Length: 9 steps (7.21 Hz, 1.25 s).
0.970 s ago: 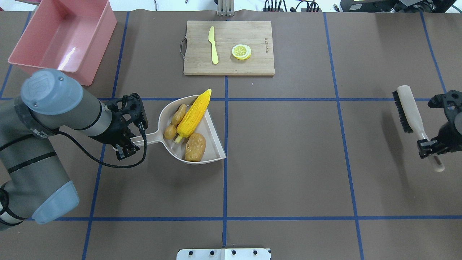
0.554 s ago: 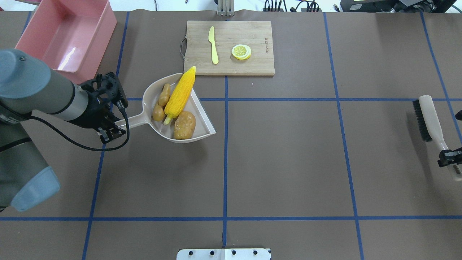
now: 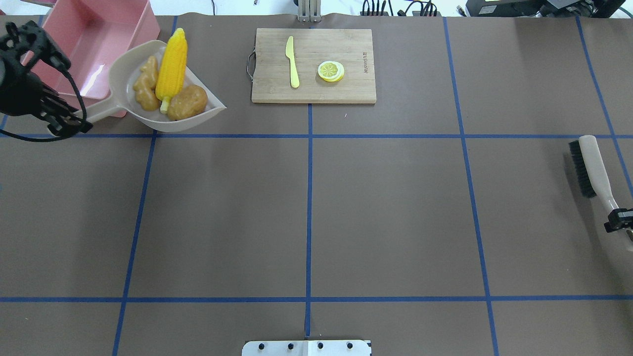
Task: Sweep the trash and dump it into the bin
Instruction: 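Carry the loaded dustpan with the left gripper over the pink bin, then tilt the dustpan with the left gripper to dump the items into the bin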
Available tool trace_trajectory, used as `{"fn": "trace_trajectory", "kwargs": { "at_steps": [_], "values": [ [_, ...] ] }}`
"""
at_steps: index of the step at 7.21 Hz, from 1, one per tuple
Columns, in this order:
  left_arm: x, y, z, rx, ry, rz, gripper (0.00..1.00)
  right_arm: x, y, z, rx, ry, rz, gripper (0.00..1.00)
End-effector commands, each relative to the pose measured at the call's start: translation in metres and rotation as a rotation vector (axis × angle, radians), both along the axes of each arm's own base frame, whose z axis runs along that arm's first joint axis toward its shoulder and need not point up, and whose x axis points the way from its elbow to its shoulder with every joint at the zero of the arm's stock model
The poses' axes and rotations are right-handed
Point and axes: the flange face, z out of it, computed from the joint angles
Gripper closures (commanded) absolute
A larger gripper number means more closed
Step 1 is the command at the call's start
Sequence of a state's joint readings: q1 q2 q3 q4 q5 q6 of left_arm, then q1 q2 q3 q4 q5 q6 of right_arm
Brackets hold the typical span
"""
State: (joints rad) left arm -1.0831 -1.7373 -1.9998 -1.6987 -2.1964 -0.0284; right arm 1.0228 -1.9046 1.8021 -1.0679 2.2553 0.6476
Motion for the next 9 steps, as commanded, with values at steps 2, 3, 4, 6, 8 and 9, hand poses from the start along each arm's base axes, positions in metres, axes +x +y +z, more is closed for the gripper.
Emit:
{"fn": "trace_trajectory", "kwargs": {
  "at_steps": [2, 3, 4, 6, 8, 9],
  "values": [
    [-0.105, -0.037, 0.058, -0.161, 0.028, -0.153, 1.00, 0.005, 0.004, 0.007, -0.024, -0.026, -0.014, 1.00],
    [-0.130, -0.050, 0.077, -0.170, -0.001, -0.160, 1.00, 0.005, 0.005, 0.009, -0.022, -0.027, -0.021, 1.00],
    [-0.146, -0.058, 0.096, -0.207, -0.053, -0.128, 1.00, 0.006, 0.005, 0.011, -0.024, -0.026, -0.024, 1.00],
    [-0.166, -0.087, 0.097, -0.221, -0.153, -0.076, 1.00, 0.005, 0.005, 0.012, -0.031, -0.032, -0.026, 1.00],
    [-0.160, -0.107, 0.075, -0.244, -0.234, -0.054, 1.00, 0.005, 0.005, 0.011, -0.033, -0.037, -0.029, 0.95],
    [-0.160, -0.117, 0.072, -0.248, -0.281, -0.044, 1.00, 0.005, 0.005, 0.011, -0.032, -0.038, -0.029, 0.77]
  ]
}}
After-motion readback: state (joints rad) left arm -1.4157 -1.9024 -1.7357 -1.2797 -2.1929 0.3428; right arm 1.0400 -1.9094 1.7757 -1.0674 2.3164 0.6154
